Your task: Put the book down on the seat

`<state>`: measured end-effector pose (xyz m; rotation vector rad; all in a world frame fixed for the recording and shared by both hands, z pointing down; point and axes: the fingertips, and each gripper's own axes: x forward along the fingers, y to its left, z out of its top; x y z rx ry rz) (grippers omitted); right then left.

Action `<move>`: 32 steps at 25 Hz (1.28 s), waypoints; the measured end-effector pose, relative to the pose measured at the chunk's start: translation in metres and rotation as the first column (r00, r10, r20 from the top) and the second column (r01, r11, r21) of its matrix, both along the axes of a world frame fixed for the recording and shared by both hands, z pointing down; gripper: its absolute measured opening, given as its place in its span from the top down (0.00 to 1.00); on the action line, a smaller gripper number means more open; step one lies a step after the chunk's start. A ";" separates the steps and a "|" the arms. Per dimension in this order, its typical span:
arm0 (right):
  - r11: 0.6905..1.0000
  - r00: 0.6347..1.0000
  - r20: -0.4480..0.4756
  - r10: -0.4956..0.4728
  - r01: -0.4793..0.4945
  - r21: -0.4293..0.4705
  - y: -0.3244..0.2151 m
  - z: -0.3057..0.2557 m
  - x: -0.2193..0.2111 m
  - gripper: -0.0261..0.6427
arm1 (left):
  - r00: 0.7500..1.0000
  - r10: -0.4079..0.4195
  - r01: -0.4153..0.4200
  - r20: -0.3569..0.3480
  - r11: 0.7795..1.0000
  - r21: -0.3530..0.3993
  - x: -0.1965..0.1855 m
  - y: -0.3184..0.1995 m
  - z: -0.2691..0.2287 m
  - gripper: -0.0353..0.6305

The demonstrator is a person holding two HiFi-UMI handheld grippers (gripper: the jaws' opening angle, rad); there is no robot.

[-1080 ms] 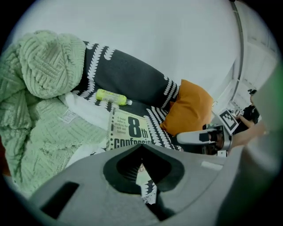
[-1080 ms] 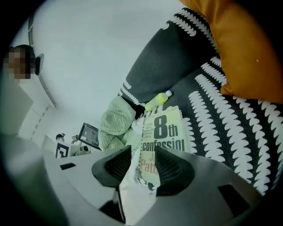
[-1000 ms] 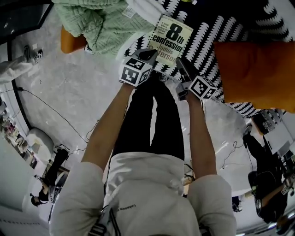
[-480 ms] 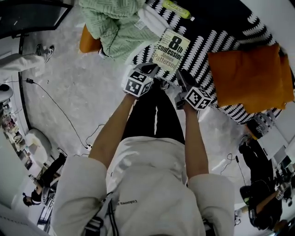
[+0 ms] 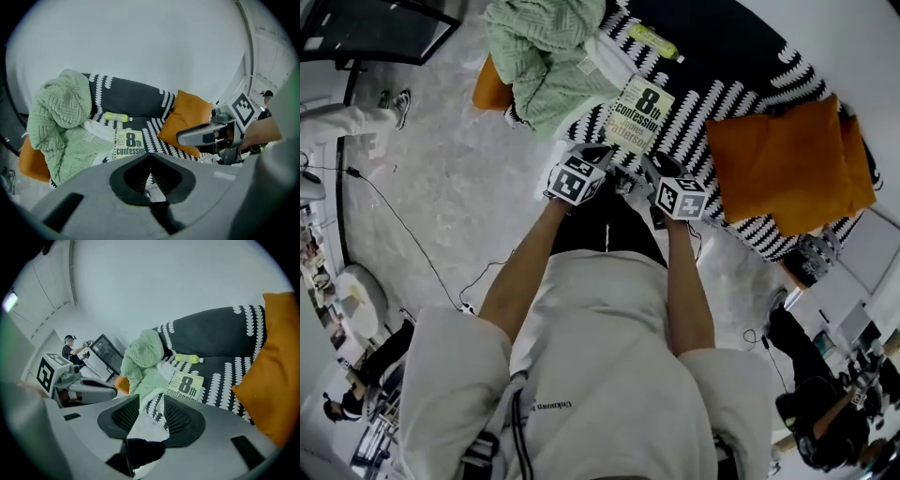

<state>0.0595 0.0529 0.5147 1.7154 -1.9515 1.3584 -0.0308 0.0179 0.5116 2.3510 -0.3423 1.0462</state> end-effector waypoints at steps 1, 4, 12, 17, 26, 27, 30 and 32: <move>1.000 1.000 -0.016 -0.016 0.016 -0.018 0.002 -0.001 -0.003 0.72 | 1.000 0.010 -0.010 0.009 1.000 0.011 -0.003 0.001 -0.003 0.94; 0.998 0.998 -0.056 -0.029 0.026 -0.054 0.014 -0.010 -0.006 0.73 | 1.000 0.015 -0.016 0.013 0.999 0.043 -0.010 0.006 -0.015 0.94; 0.995 0.984 -0.152 -0.088 0.079 -0.065 0.024 -0.040 -0.012 0.83 | 0.999 -0.023 0.024 -0.029 0.999 0.028 -0.002 0.014 -0.053 0.93; 0.994 0.981 -0.163 -0.103 0.099 -0.037 0.029 -0.050 -0.009 0.85 | 1.000 -0.005 0.007 -0.025 0.999 0.043 0.006 0.024 -0.063 0.93; 0.997 0.987 -0.142 -0.072 0.071 -0.009 0.028 -0.055 0.002 0.95 | 0.999 -0.028 0.028 -0.016 0.999 0.018 0.006 0.020 -0.083 0.93; 0.997 0.986 -0.150 -0.075 0.074 -0.011 0.026 -0.055 0.003 0.95 | 1.000 -0.027 0.027 -0.016 0.999 0.018 0.006 0.019 -0.083 0.94; 0.997 0.982 -0.175 -0.071 0.070 -0.012 0.021 -0.055 0.006 0.95 | 1.000 -0.010 0.010 -0.007 1.000 0.025 0.006 0.019 -0.082 0.93; 0.998 0.980 -0.186 -0.067 0.066 -0.014 0.023 -0.053 0.006 0.95 | 1.000 0.010 -0.010 0.002 0.999 0.033 0.006 0.023 -0.081 0.93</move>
